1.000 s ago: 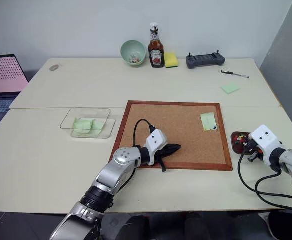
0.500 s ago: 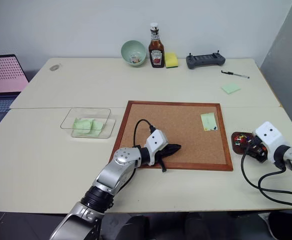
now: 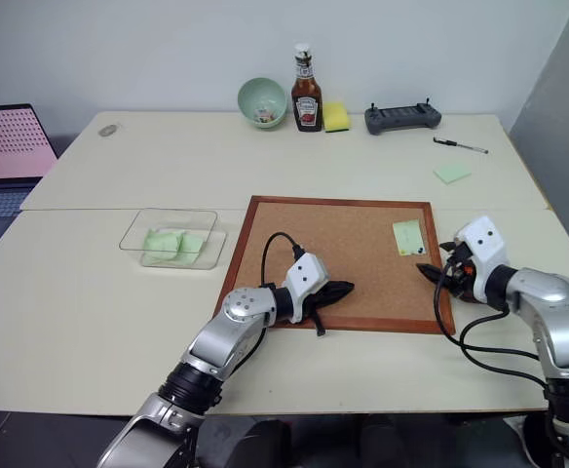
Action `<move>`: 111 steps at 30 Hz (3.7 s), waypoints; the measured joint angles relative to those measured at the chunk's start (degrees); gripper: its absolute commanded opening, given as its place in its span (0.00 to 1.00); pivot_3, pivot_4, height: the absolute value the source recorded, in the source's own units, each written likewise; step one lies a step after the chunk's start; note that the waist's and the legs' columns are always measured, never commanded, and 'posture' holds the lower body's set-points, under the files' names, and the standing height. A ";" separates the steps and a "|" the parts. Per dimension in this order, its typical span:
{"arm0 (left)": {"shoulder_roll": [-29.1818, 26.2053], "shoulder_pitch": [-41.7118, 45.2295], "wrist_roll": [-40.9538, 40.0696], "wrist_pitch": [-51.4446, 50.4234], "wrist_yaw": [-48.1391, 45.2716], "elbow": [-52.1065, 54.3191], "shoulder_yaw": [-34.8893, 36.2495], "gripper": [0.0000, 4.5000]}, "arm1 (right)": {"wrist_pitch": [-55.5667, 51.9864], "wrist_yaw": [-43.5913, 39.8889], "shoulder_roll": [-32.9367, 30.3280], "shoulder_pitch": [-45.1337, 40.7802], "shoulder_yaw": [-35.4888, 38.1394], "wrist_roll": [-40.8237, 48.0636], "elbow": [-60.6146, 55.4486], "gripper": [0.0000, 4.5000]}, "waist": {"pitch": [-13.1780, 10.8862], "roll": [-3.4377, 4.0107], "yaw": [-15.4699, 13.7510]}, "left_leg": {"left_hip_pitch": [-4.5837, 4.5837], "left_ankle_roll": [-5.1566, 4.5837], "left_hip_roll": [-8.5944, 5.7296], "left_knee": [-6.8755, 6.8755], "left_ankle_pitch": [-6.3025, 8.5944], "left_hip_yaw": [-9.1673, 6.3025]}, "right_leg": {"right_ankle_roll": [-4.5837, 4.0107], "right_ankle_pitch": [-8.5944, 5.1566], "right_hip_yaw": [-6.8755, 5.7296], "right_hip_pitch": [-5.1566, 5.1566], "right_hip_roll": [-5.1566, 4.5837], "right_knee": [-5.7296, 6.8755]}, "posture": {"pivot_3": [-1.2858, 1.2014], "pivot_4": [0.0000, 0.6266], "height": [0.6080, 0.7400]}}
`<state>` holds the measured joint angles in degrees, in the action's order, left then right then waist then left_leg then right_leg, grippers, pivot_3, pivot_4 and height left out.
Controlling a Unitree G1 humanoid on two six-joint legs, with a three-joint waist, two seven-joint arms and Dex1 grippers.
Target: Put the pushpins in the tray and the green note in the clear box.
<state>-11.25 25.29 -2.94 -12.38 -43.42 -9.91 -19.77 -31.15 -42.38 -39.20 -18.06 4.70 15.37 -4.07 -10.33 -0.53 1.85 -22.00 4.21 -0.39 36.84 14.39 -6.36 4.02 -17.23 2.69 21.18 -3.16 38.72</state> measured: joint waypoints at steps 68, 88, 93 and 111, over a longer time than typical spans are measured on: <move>-0.29 -1.38 0.24 -1.36 0.44 2.31 -0.03 0.00 | 0.82 5.80 6.47 -4.72 5.18 4.04 6.27 0.01 | 0.00 0.00 0.11 | -0.01 0.00 0.03 -0.07 0.00 0.00 | 0.00 0.00 0.00 0.05 0.02 0.02 | 0.52 0.24 1.00; -0.46 -1.72 0.39 -0.85 -0.06 2.31 -0.18 0.00 | 5.16 -0.42 -9.74 17.33 14.13 0.31 -0.38 0.01 | 0.03 0.04 0.14 | 0.05 -0.01 0.06 -0.16 0.00 0.06 | 0.04 -0.03 0.02 -0.02 0.03 -0.11 | 0.52 0.24 1.00; -0.45 -1.44 0.39 -0.81 -0.34 2.08 -0.25 0.00 | 7.41 -0.49 -10.14 17.39 11.72 -2.73 1.27 0.01 | 0.02 0.03 0.04 | 0.04 0.00 0.05 -0.16 0.00 0.06 | 0.04 -0.03 0.02 -0.03 0.03 -0.12 | 0.52 0.24 1.00; -0.44 -1.34 0.41 -0.79 -0.45 1.94 -0.22 0.00 | 6.88 -0.77 -9.80 14.60 9.66 -3.31 4.16 0.76 | 0.02 0.04 0.00 | 0.05 0.00 0.05 -0.16 0.00 0.05 | 0.04 -0.03 0.02 -0.05 0.02 -0.13 | 0.52 0.24 1.00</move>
<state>-11.69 23.96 -2.52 -13.17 -43.87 -7.97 -19.99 -24.26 -43.15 -49.00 -3.46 14.36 12.06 0.09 -10.31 -0.49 1.85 -21.95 4.21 -0.34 36.68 14.39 -6.32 4.06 -17.26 2.71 21.14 -3.14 38.59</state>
